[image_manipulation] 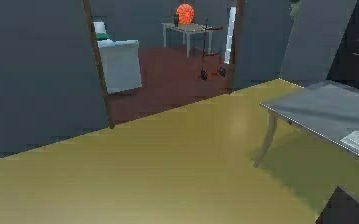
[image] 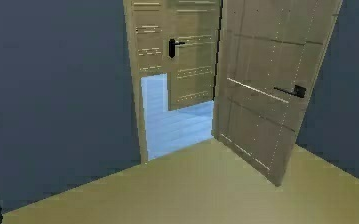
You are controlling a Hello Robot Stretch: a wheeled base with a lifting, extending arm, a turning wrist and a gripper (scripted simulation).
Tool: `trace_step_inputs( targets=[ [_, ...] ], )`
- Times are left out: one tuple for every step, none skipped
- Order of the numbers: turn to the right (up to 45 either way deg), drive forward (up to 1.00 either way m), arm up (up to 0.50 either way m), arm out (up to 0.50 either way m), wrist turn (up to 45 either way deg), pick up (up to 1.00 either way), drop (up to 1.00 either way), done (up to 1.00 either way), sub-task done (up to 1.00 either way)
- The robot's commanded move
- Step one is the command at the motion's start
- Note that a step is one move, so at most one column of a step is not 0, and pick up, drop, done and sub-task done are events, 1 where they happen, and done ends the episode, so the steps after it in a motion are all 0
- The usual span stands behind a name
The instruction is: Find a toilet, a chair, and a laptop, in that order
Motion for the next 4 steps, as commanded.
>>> trace_step_inputs(
  targets=[
    [3.0,0.0,0.0,0.0,0.0,0.0,0.0,0.0,0.0],
    [0.0,1.0,0.0,0.0,0.0,0.0,0.0,0.0,0.0],
    [3.0,0.0,0.0,0.0,0.0,0.0,0.0,0.0,0.0],
    [0.0,0.8,0.0,0.0,0.0,0.0,0.0,0.0,0.0]
  ],
)
